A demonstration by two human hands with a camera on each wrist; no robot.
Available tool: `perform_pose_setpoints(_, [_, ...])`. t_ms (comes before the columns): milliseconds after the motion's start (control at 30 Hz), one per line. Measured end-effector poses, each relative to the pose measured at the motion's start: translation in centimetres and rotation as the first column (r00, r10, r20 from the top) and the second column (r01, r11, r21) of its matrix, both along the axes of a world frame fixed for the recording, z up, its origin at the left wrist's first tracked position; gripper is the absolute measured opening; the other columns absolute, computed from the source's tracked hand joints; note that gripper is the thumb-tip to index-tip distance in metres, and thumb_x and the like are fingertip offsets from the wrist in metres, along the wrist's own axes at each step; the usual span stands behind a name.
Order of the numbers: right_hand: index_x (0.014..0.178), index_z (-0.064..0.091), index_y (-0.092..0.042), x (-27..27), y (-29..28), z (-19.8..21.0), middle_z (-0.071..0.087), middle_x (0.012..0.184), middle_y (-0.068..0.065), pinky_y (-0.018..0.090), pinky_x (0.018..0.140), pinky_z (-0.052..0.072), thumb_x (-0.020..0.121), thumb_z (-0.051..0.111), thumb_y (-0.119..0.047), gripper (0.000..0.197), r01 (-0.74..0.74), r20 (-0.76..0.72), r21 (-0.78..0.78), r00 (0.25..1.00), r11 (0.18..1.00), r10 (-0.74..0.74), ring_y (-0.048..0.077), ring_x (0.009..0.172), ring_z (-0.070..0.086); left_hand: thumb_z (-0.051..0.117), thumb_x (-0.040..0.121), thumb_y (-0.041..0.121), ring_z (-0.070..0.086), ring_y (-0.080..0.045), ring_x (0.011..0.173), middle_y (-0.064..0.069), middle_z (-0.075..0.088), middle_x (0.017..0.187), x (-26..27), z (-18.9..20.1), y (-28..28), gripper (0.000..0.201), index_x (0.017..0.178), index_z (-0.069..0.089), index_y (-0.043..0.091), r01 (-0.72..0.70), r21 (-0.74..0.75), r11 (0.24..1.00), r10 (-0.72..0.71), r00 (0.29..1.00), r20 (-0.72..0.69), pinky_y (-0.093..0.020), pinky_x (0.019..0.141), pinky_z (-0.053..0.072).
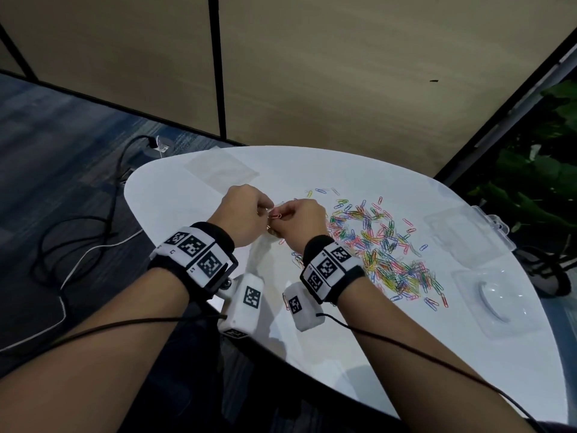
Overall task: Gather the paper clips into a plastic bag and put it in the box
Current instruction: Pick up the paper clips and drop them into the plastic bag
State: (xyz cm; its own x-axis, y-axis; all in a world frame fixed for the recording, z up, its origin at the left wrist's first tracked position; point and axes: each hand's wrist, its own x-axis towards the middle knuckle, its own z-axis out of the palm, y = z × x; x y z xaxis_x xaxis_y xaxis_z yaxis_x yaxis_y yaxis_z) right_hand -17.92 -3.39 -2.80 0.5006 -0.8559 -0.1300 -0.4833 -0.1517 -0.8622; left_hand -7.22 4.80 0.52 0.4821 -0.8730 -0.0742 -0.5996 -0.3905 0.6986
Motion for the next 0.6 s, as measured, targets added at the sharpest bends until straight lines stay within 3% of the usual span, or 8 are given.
perform_pose_setpoints(133, [0.100,0.077,-0.011,0.7,0.1,0.1,0.075,0.095,0.011,0.034,0.087,0.055,0.085,0.057,-0.003,0.026,-0.209,-0.193,-0.178,0.966,0.962,0.174,0.026,0.092,0.068,0.055,0.085,0.001,0.068,-0.029,0.080,-0.016,0.074,0.089,0.5,0.2,0.3,0.025,0.093,0.078,0.007,0.016,0.025,1.000,-0.017,0.998,0.055,-0.039,0.079,0.058])
perform_pose_setpoints(200, [0.108,0.073,-0.010,0.8,0.1,0.4,0.073,0.104,0.013,0.037,0.090,0.053,0.087,0.049,-0.001,0.034,-0.413,-0.321,-0.166,0.881,0.896,0.347,0.028,0.098,0.066,0.054,0.085,0.000,0.068,-0.031,0.086,-0.014,0.074,0.092,0.8,0.2,0.5,0.027,0.094,0.078,0.008,0.000,0.037,0.999,-0.003,0.997,0.077,-0.039,0.082,0.058])
perform_pose_setpoints(267, [0.107,0.074,-0.011,0.9,0.0,0.9,0.073,0.108,0.010,0.036,0.093,0.053,0.087,0.046,0.002,0.037,-0.513,-0.344,-0.157,0.830,0.844,0.440,0.026,0.103,0.066,0.056,0.086,0.001,0.068,-0.030,0.090,-0.012,0.073,0.099,1.3,0.2,0.8,0.028,0.102,0.077,0.010,-0.037,0.035,0.999,0.034,0.996,0.077,-0.036,0.085,0.057])
perform_pose_setpoints(367, [0.099,0.076,-0.006,0.4,-1.0,1.7,0.075,0.102,0.009,0.030,0.079,0.059,0.086,0.043,0.009,0.039,-0.309,0.056,-0.077,0.948,0.948,0.314,0.021,0.091,0.072,0.059,0.087,0.003,0.069,-0.030,0.093,-0.011,0.072,0.103,2.5,0.5,1.3,0.028,0.108,0.076,0.012,-0.101,0.010,0.995,0.100,0.990,0.096,-0.036,0.090,0.057])
perform_pose_setpoints(433, [0.095,0.075,-0.001,-0.1,-2.3,1.5,0.074,0.098,0.011,0.029,0.070,0.061,0.087,0.040,0.011,0.038,-0.161,0.226,0.031,0.963,0.987,0.150,0.024,0.086,0.072,0.059,0.088,0.002,0.070,-0.029,0.092,-0.011,0.072,0.104,3.8,0.6,1.8,0.027,0.108,0.076,0.011,-0.149,0.005,0.989,0.148,0.985,0.089,-0.036,0.091,0.057])
perform_pose_setpoints(467, [0.099,0.075,-0.002,-0.3,-3.0,0.8,0.073,0.101,0.011,0.027,0.072,0.060,0.089,0.041,0.010,0.038,-0.136,0.177,0.027,0.976,0.990,0.129,0.025,0.089,0.071,0.060,0.088,0.003,0.070,-0.028,0.092,-0.011,0.071,0.105,4.5,0.7,2.1,0.027,0.108,0.076,0.011,-0.175,0.006,0.985,0.174,0.981,0.082,-0.035,0.090,0.057])
perform_pose_setpoints(533, [0.113,0.073,-0.012,-0.3,-3.7,-1.4,0.069,0.119,0.007,0.021,0.085,0.052,0.092,0.044,0.002,0.038,-0.230,-0.134,-0.087,0.967,0.969,0.217,0.022,0.103,0.067,0.060,0.088,0.005,0.072,-0.026,0.090,-0.010,0.071,0.106,5.5,0.8,2.6,0.026,0.108,0.076,0.012,-0.207,0.011,0.978,0.206,0.975,0.084,-0.033,0.088,0.057])
perform_pose_setpoints(600, [0.129,0.063,-0.019,0.3,-3.3,-3.5,0.057,0.139,0.003,0.024,0.097,0.044,0.095,0.046,-0.008,0.040,-0.458,-0.402,-0.134,0.836,0.879,0.374,0.021,0.120,0.059,0.059,0.089,0.006,0.072,-0.025,0.088,-0.009,0.071,0.106,5.7,0.9,2.6,0.026,0.107,0.075,0.012,-0.207,0.015,0.978,0.204,0.975,0.089,-0.031,0.087,0.057])
